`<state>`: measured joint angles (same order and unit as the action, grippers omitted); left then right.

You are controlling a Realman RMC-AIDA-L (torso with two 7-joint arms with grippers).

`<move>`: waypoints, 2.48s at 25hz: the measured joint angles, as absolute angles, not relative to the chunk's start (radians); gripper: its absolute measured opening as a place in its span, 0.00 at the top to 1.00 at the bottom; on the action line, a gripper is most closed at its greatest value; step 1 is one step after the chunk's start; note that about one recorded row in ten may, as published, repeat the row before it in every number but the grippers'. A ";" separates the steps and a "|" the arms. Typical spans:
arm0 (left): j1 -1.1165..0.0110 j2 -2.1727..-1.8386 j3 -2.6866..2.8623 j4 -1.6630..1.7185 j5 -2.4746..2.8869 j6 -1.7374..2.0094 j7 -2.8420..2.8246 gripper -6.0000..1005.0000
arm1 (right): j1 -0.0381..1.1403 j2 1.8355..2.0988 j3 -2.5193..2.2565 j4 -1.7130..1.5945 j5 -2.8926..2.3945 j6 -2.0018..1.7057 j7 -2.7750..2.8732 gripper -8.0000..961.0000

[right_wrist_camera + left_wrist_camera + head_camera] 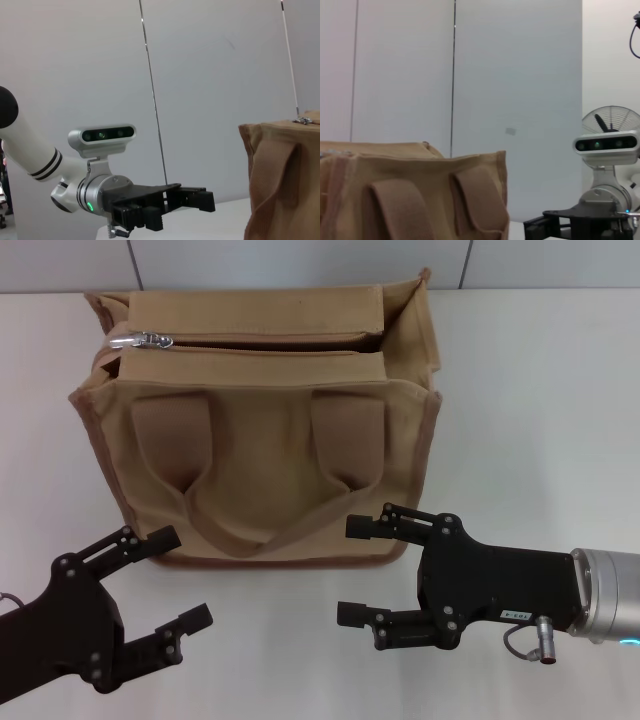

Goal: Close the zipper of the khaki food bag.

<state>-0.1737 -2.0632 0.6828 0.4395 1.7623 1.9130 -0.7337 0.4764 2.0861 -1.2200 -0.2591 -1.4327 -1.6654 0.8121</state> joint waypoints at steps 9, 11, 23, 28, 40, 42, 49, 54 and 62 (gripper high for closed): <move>-0.177 -2.064 0.680 0.440 1.762 1.910 -0.734 0.22 | 0.477 2.086 -1.221 -0.259 -1.433 -1.664 0.816 0.12; -0.177 -2.065 0.679 0.440 1.761 1.910 -0.734 0.22 | 0.477 2.086 -1.221 -0.259 -1.433 -1.664 0.816 0.12; -0.174 -2.067 0.178 0.320 1.756 1.871 -0.803 0.22 | 0.474 2.087 -1.222 -0.259 -1.429 -1.671 0.817 0.12; -0.232 -2.070 -0.034 0.236 1.751 1.794 -0.782 0.22 | 0.481 2.087 -1.218 -0.258 -1.426 -1.662 0.817 0.12; -0.373 -2.066 0.193 0.393 1.815 1.703 -0.792 0.22 | 0.498 2.088 -1.212 -0.264 -1.424 -1.631 0.812 0.12; -0.400 -2.068 0.197 0.394 1.815 1.685 -0.789 0.22 | 0.500 2.089 -1.212 -0.263 -1.423 -1.618 0.812 0.12; -0.461 -2.070 0.200 0.388 1.812 1.648 -0.783 0.22 | 0.499 2.090 -1.210 -0.259 -1.422 -1.600 0.812 0.12; -0.468 -2.072 0.192 0.358 1.809 1.626 -0.694 0.22 | 0.489 2.091 -1.208 -0.258 -1.421 -1.598 0.816 0.12; -0.432 -2.071 0.194 0.345 1.809 1.620 -0.676 0.22 | 0.483 2.091 -1.205 -0.247 -1.416 -1.600 0.819 0.12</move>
<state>-0.4316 -2.0706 0.1940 0.3451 1.8089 1.6196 -0.6763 0.4831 2.0912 -1.2050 -0.2468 -1.4156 -1.5997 0.8192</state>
